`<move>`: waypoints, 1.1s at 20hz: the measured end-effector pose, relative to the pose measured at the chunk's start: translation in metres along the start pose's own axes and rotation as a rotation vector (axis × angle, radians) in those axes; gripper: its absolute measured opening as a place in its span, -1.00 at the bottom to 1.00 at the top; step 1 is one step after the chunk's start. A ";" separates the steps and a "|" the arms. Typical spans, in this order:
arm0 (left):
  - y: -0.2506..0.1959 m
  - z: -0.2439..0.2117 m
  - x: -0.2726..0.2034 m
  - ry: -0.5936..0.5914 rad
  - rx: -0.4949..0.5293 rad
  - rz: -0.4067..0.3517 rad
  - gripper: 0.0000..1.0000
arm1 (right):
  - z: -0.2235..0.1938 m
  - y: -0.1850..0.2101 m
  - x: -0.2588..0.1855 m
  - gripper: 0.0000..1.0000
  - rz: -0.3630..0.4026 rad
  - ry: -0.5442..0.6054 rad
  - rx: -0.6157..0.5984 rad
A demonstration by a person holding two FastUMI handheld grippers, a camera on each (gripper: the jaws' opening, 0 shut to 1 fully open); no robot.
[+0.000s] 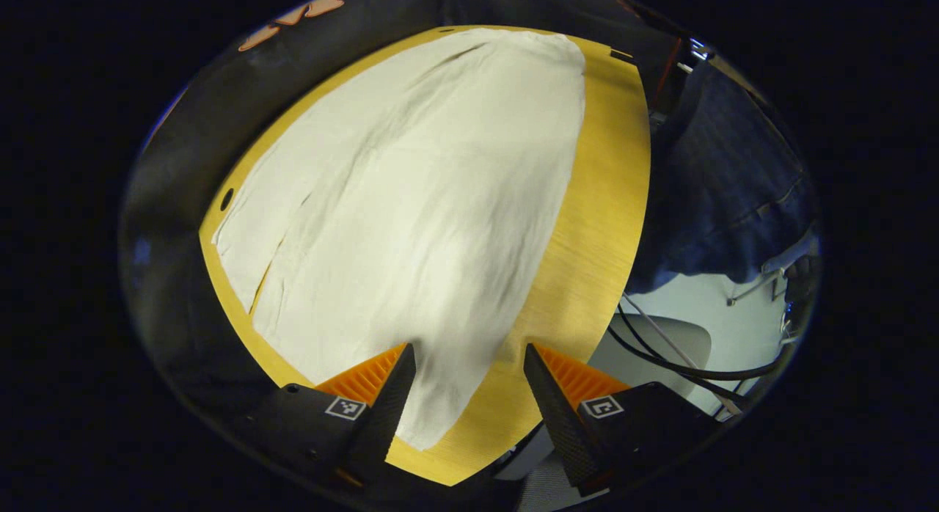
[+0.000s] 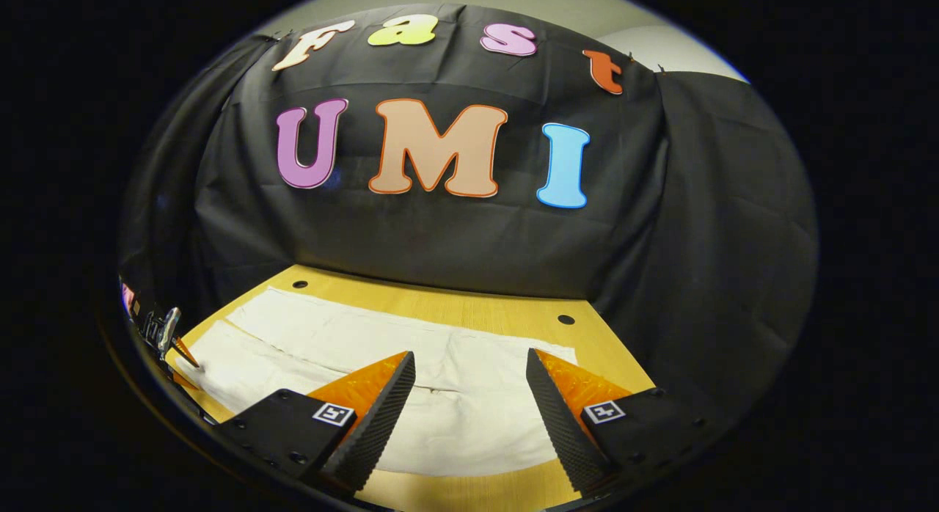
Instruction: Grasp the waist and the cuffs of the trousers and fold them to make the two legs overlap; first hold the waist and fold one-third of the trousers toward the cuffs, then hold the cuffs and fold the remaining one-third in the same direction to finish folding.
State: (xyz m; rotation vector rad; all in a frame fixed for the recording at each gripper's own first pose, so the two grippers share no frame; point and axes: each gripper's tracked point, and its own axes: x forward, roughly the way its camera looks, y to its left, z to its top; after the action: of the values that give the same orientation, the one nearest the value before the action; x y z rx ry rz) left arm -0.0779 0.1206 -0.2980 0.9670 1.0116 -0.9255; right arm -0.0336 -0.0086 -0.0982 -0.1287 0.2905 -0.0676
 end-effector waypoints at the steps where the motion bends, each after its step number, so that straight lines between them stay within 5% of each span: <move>1: -0.001 -0.004 0.002 0.017 0.014 -0.015 0.79 | -0.004 0.002 -0.001 0.95 0.005 0.006 -0.002; 16: 0.003 -0.016 0.012 0.159 0.100 -0.111 0.58 | -0.026 0.020 0.008 0.95 0.074 0.060 -0.035; 20: 0.013 -0.011 0.013 0.181 0.110 -0.102 0.18 | -0.030 0.020 0.013 0.94 0.118 0.072 -0.050; 21: 0.014 -0.009 0.014 0.184 0.104 -0.099 -0.22 | -0.033 0.019 0.016 0.95 0.126 0.077 -0.064; 22: 0.015 -0.009 0.013 0.189 0.104 -0.095 -0.38 | -0.036 0.018 0.019 0.95 0.139 0.086 -0.077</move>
State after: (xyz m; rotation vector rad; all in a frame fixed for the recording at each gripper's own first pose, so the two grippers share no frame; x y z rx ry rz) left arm -0.0629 0.1315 -0.3097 1.1178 1.1863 -0.9865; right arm -0.0251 0.0032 -0.1398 -0.1819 0.3878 0.0764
